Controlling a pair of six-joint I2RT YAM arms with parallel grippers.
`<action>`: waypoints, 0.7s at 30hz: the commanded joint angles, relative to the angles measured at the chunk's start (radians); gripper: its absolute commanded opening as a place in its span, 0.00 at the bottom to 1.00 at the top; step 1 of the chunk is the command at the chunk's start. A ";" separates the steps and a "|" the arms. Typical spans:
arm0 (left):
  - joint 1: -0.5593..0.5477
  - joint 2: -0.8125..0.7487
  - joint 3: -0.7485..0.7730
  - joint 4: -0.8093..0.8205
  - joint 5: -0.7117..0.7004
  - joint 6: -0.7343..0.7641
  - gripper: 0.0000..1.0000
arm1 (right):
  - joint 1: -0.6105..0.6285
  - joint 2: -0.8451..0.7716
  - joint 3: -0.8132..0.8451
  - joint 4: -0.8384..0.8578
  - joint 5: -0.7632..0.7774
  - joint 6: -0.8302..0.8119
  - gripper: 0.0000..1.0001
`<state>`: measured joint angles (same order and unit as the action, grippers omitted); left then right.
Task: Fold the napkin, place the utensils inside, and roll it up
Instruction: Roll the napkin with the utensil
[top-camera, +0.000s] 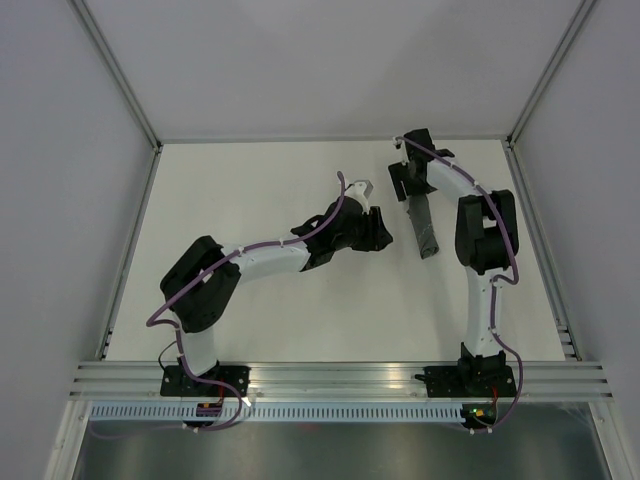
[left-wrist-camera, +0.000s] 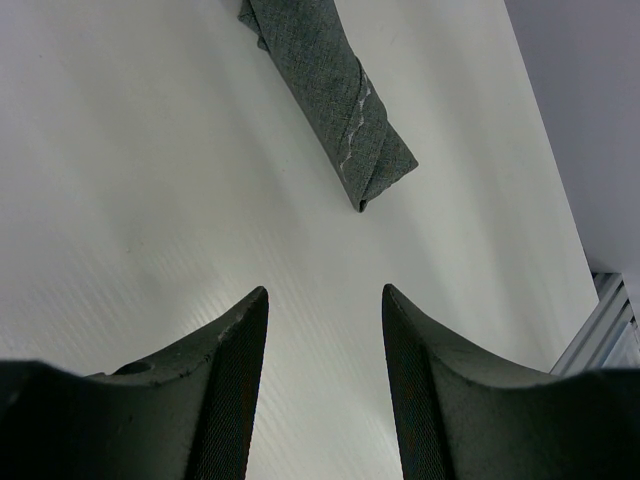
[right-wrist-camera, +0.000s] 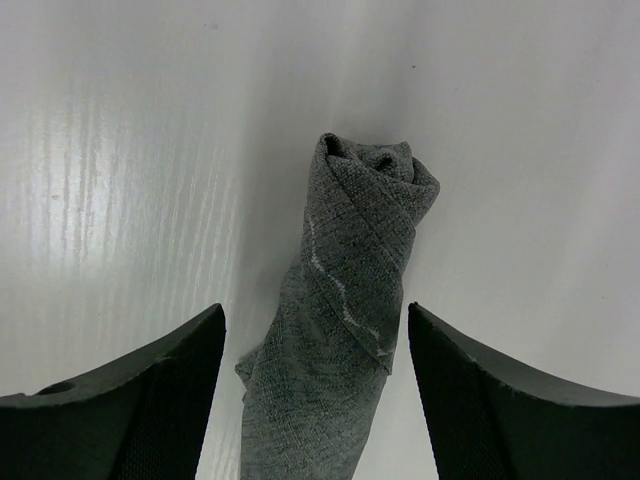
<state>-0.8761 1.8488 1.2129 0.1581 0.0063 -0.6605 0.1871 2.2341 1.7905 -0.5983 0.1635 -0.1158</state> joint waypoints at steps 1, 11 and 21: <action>0.006 0.003 0.037 0.003 0.021 0.044 0.55 | -0.008 -0.083 0.055 -0.038 -0.024 0.019 0.79; 0.022 -0.086 0.021 -0.060 0.021 0.102 0.55 | -0.055 -0.281 0.011 -0.025 -0.237 0.062 0.81; 0.048 -0.385 -0.151 -0.117 -0.026 0.183 0.56 | -0.273 -0.778 -0.351 0.097 -0.488 0.074 0.88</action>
<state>-0.8402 1.5734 1.1091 0.0677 0.0040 -0.5503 -0.0246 1.5787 1.5337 -0.5434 -0.2115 -0.0574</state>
